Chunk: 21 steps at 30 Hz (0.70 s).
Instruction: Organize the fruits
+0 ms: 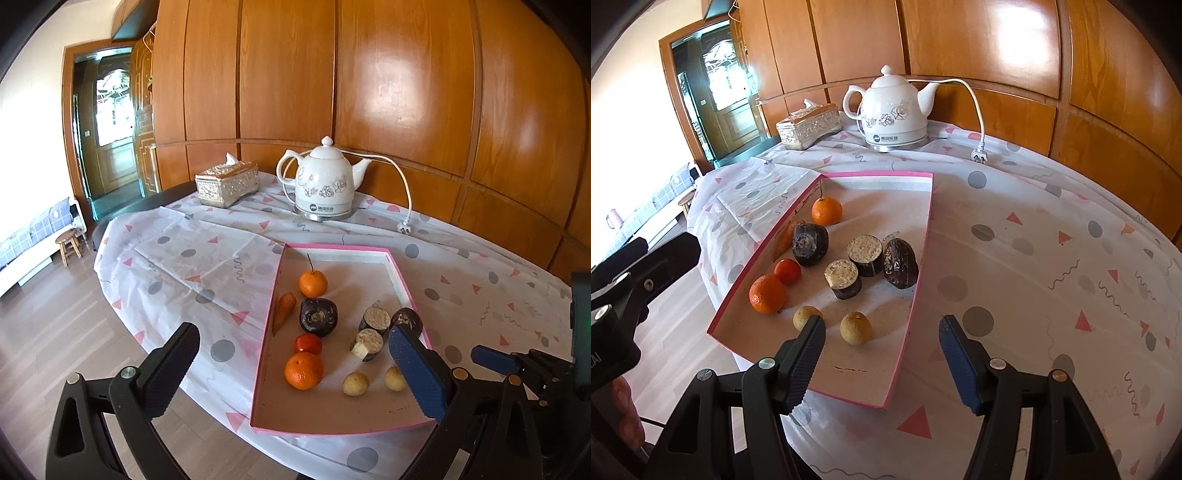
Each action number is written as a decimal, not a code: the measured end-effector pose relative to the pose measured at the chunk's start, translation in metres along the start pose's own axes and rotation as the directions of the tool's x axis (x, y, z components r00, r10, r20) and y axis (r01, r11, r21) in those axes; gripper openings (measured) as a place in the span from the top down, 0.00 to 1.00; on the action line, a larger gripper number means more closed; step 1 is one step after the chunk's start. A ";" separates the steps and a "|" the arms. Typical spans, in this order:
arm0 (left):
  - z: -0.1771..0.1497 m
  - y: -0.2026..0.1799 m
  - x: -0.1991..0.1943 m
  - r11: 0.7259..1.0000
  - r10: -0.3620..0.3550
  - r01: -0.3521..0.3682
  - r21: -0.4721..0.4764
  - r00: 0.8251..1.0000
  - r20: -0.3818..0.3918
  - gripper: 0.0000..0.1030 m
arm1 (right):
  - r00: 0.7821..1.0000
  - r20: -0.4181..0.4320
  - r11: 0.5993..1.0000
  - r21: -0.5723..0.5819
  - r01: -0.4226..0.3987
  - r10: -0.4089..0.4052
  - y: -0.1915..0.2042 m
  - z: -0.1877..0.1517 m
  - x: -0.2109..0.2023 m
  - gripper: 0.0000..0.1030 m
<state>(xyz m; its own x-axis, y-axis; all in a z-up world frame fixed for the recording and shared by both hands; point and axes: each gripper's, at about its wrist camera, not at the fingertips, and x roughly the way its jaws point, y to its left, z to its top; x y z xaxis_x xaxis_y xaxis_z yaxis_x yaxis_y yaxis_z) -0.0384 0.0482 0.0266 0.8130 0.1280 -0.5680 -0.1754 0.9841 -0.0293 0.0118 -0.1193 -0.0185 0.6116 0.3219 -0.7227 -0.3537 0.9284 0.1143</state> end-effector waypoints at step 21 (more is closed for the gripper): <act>-0.001 0.003 0.001 0.999 0.048 -0.048 -0.020 0.999 0.005 0.00 | 1.000 0.007 1.000 -0.021 -0.001 0.001 0.007 0.003 0.000 0.37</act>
<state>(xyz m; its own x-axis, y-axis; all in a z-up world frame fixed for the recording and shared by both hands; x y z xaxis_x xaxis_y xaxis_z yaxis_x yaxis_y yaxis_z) -0.0385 0.0510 0.0247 0.8062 0.1757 -0.5649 -0.2254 0.9741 -0.0186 0.0112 -0.1126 -0.0159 0.6164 0.3242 -0.7176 -0.3692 0.9239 0.1002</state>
